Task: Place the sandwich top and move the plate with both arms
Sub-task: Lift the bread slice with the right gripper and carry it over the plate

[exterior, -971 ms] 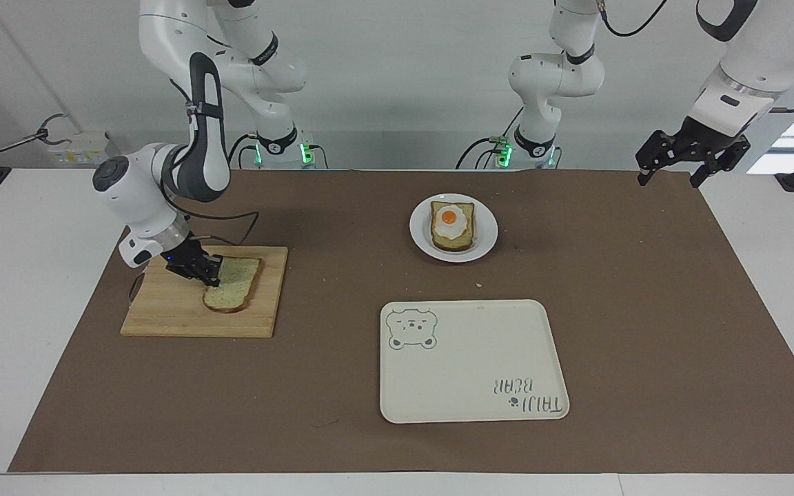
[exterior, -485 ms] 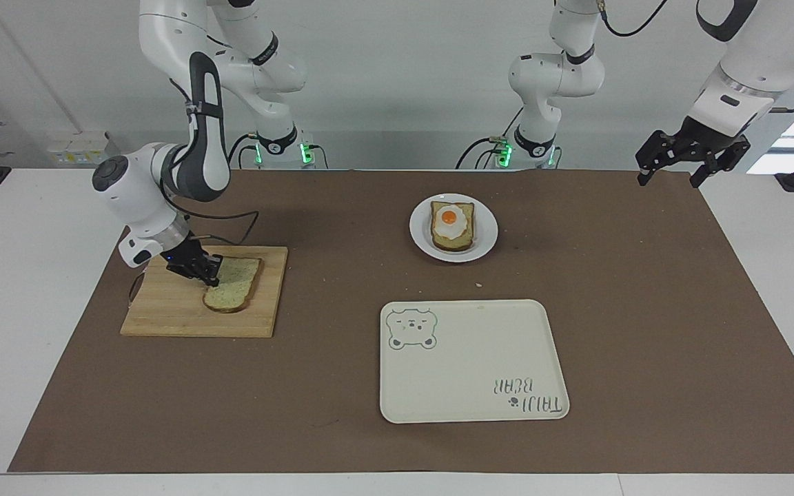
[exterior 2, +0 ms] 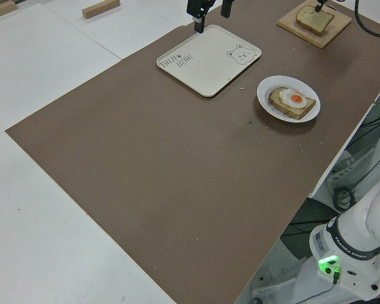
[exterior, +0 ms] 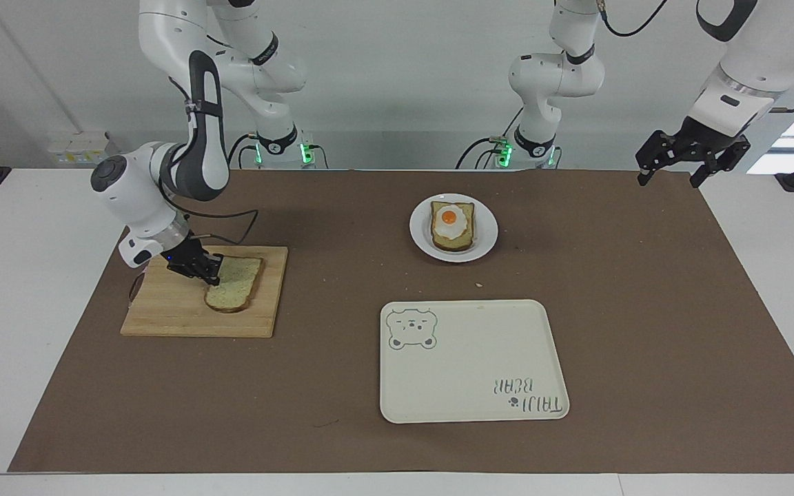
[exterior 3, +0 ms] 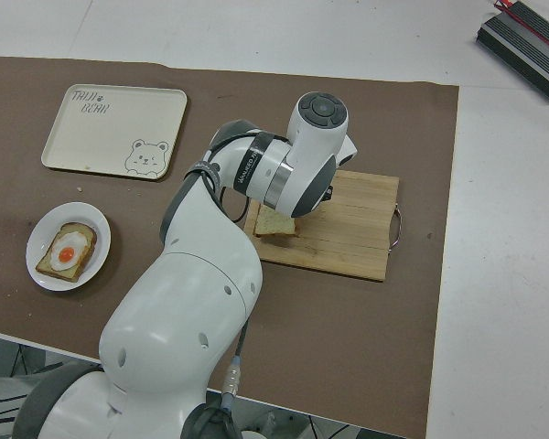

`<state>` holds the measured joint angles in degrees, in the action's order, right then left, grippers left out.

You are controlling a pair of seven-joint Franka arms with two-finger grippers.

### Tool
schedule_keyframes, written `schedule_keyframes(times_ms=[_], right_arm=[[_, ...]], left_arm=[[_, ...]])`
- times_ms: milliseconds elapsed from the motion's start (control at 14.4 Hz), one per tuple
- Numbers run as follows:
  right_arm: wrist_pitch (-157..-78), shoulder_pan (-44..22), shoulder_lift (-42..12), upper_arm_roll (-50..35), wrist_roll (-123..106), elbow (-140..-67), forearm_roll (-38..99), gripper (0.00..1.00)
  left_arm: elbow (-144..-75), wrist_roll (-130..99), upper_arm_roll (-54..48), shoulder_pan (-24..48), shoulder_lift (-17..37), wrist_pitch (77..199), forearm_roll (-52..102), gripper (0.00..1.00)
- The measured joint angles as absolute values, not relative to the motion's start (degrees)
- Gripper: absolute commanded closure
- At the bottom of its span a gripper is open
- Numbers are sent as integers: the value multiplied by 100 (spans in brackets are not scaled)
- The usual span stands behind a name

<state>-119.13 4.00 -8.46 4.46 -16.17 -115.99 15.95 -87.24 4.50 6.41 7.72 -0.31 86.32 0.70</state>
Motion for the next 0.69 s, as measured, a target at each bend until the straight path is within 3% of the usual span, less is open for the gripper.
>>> schedule_keyframes(times_ms=[347, 693], right_arm=[[-10907, 322, -665, 414, -2119, -11268, 2497, 100], [-10797, -319, -662, 392, -1777, -11272, 2595, 100]], left_arm=[[-8724, 450, 641, 772, -31, 8632, 70, 0], [-8724, 450, 641, 772, -31, 8632, 70, 0]])
